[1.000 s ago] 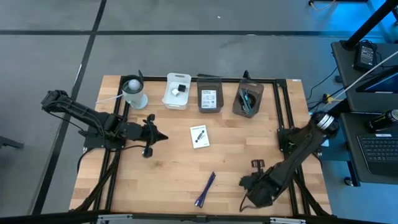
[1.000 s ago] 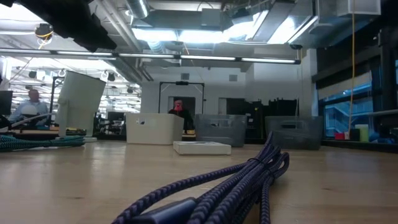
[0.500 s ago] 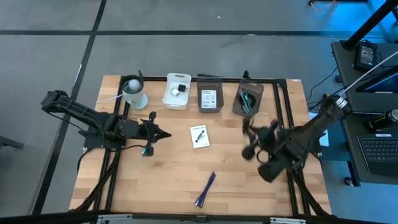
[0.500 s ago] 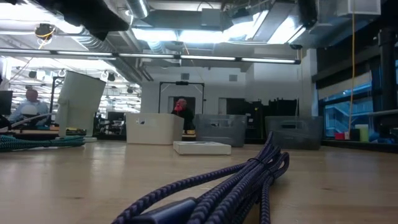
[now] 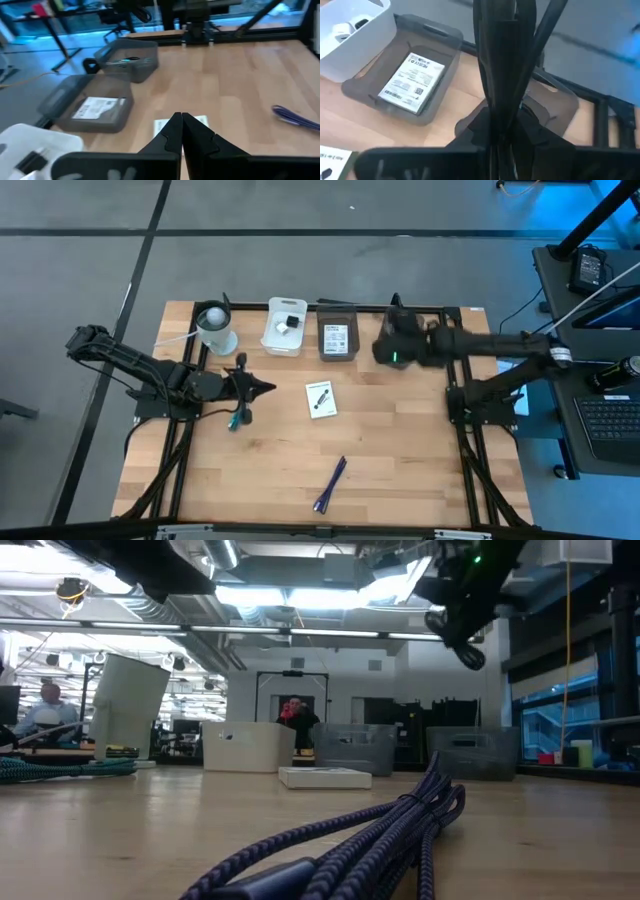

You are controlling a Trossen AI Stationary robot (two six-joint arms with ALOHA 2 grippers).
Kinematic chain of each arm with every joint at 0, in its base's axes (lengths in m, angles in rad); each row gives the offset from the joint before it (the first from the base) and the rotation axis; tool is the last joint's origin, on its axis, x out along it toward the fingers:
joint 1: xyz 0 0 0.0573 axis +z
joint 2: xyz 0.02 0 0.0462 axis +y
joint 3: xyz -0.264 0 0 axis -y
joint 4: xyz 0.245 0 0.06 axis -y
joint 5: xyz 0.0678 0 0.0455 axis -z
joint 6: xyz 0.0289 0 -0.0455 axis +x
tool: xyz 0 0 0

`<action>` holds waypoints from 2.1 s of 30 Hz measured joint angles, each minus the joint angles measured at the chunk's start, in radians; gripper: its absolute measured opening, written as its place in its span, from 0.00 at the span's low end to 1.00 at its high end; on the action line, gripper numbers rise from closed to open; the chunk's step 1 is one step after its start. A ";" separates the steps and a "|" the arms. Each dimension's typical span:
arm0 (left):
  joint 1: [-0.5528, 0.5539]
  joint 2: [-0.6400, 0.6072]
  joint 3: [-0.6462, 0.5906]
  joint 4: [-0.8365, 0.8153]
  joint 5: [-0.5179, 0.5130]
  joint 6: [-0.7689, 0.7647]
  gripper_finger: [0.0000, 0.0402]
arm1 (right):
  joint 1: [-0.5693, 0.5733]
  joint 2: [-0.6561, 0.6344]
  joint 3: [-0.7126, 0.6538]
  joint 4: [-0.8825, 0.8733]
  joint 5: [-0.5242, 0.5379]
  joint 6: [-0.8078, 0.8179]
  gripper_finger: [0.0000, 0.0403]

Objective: Pick and place items into bin
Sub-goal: Put the black charger cable into the right black bin, then put the blue charger cable into the right black bin

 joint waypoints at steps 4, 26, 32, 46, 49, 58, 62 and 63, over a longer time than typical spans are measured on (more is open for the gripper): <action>0.000 0.000 0.000 0.000 -0.055 0.000 0.00 | -0.232 -0.010 0.000 0.138 -0.258 -0.233 0.11; 0.051 0.000 0.000 0.000 -0.130 -0.064 0.00 | -0.683 0.343 0.001 0.075 -0.706 -0.544 0.13; 0.053 0.000 0.000 -0.001 -0.129 -0.064 0.00 | -0.696 0.412 0.001 0.082 -0.703 -0.592 0.13; 0.053 0.000 0.000 -0.001 -0.130 -0.063 0.00 | -0.701 0.407 0.001 0.091 -0.659 -0.672 0.27; 0.053 0.000 0.000 -0.001 -0.130 -0.062 0.00 | -0.715 0.385 0.001 0.091 -0.658 -0.674 0.30; 0.057 0.000 0.000 -0.001 -0.140 -0.061 0.00 | -0.753 0.292 0.001 0.061 -0.658 -0.698 0.39; 0.079 0.000 0.000 -0.001 -0.164 -0.091 0.00 | -0.755 0.236 0.001 0.055 -0.659 -0.700 0.41; 0.086 0.000 0.000 -0.001 -0.164 -0.104 0.00 | -0.755 0.220 0.001 0.056 -0.663 -0.700 0.41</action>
